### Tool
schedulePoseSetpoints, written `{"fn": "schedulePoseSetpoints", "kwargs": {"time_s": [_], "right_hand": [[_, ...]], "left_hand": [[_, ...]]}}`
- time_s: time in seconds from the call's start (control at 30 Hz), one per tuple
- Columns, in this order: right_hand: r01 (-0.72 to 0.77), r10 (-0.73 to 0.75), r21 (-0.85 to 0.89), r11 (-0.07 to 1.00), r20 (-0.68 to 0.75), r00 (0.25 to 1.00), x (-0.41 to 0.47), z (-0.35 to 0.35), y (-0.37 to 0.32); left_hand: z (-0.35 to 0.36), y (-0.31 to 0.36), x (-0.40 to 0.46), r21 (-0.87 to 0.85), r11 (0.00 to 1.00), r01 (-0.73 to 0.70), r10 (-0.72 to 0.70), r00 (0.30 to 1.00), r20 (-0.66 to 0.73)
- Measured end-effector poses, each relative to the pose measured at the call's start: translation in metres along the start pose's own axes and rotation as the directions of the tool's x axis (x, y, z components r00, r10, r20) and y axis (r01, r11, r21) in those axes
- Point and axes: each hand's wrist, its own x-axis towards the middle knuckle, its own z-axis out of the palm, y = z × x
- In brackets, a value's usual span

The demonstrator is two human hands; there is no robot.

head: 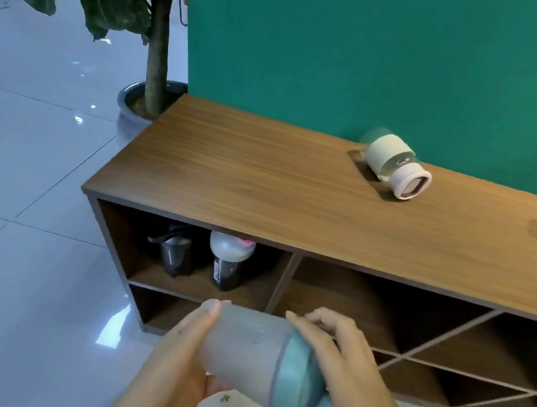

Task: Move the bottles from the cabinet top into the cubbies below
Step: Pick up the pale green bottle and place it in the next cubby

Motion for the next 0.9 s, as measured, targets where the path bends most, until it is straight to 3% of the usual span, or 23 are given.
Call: {"fn": "schedulePoseSetpoints", "kwargs": {"time_s": [0.1, 0.17, 0.23, 0.4, 0.5, 0.6, 0.77, 0.9], "right_hand": [[-0.148, 0.273, 0.444, 0.883, -0.231, 0.934, -0.011, 0.019, 0.018], [-0.176, 0.43, 0.722, 0.669, -0.183, 0.884, -0.017, 0.035, 0.026], [-0.154, 0.488, 0.822, 0.548, -0.164, 0.857, -0.02, 0.052, 0.038], [-0.17, 0.608, 0.819, 0.548, -0.25, 0.753, -0.01, 0.051, 0.067], [-0.201, 0.54, 0.702, 0.684, -0.301, 0.786, 0.014, 0.038, 0.096], [-0.245, 0.456, 0.518, 0.82, -0.332, 0.826, 0.049, 0.034, 0.124], [-0.302, 0.438, 0.386, 0.871, -0.335, 0.834, 0.112, 0.043, 0.15], [-0.386, 0.512, 0.408, 0.827, -0.263, 0.818, 0.145, 0.059, 0.163]], "left_hand": [[0.014, -0.013, 0.002, -0.03, 0.998, 0.046, -0.047, 0.998, -0.039], [0.024, -0.021, 0.009, -0.014, 0.997, 0.072, -0.072, 0.996, -0.043], [0.029, -0.03, 0.017, 0.0, 0.992, 0.126, -0.126, 0.992, -0.023], [0.037, -0.044, 0.035, 0.229, 0.958, 0.173, -0.162, 0.985, -0.067], [0.032, -0.038, 0.043, 0.303, 0.924, 0.232, -0.203, 0.971, -0.127], [0.027, -0.033, 0.051, 0.351, 0.921, 0.169, -0.119, 0.98, -0.159], [0.024, -0.03, 0.06, 0.352, 0.92, 0.17, -0.103, 0.974, -0.2], [0.02, -0.027, 0.07, 0.339, 0.924, 0.175, -0.101, 0.969, -0.226]]}}
